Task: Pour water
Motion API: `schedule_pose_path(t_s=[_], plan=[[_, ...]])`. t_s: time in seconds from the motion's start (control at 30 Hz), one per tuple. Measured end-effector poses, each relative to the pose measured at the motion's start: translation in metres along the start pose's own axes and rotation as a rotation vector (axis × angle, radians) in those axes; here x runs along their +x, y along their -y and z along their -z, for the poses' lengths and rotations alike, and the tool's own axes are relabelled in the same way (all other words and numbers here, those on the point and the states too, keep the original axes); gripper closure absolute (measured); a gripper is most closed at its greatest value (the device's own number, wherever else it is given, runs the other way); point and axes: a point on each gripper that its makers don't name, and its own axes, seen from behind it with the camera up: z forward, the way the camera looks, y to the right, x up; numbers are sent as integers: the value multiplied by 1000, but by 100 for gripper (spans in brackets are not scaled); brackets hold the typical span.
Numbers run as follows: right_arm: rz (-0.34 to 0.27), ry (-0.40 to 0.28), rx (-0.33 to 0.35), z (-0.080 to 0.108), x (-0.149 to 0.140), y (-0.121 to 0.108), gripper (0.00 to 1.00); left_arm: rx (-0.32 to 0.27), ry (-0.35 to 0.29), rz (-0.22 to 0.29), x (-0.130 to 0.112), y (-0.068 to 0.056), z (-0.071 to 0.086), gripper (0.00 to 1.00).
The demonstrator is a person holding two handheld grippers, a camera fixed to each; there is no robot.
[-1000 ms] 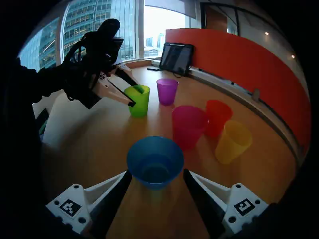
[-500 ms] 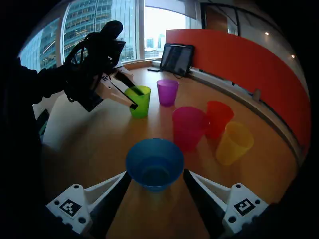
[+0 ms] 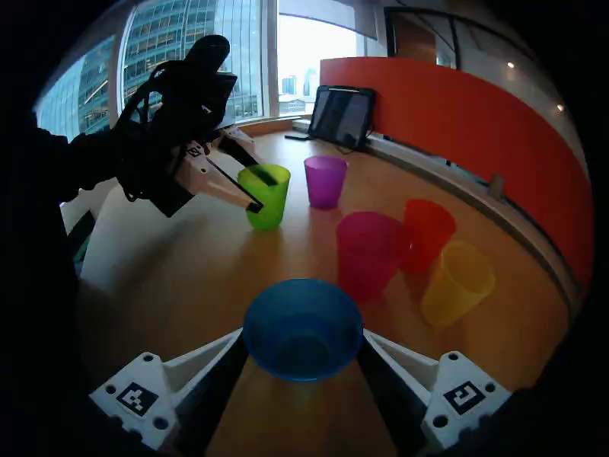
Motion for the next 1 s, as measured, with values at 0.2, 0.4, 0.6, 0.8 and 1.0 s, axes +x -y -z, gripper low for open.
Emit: schedule_pose_path(t_s=[0.2,0.4,0.6,0.8,1.0], plan=[[-4,-13,-15,0,2,-3,10,8,-10,-4,3,-1,6,14],[-43,-58,-32,9,13,-8,11,15,-43,-10,12,-5,17,14],[-51,-105,-54,26,32,-13,11,44,-80,-25,21,-7,31,14],[-29,-148,-90,45,53,-17,11,55,-136,-17,40,-14,47,14],[-27,-210,-103,64,82,-14,11,68,-217,-1,65,-19,68,14]])
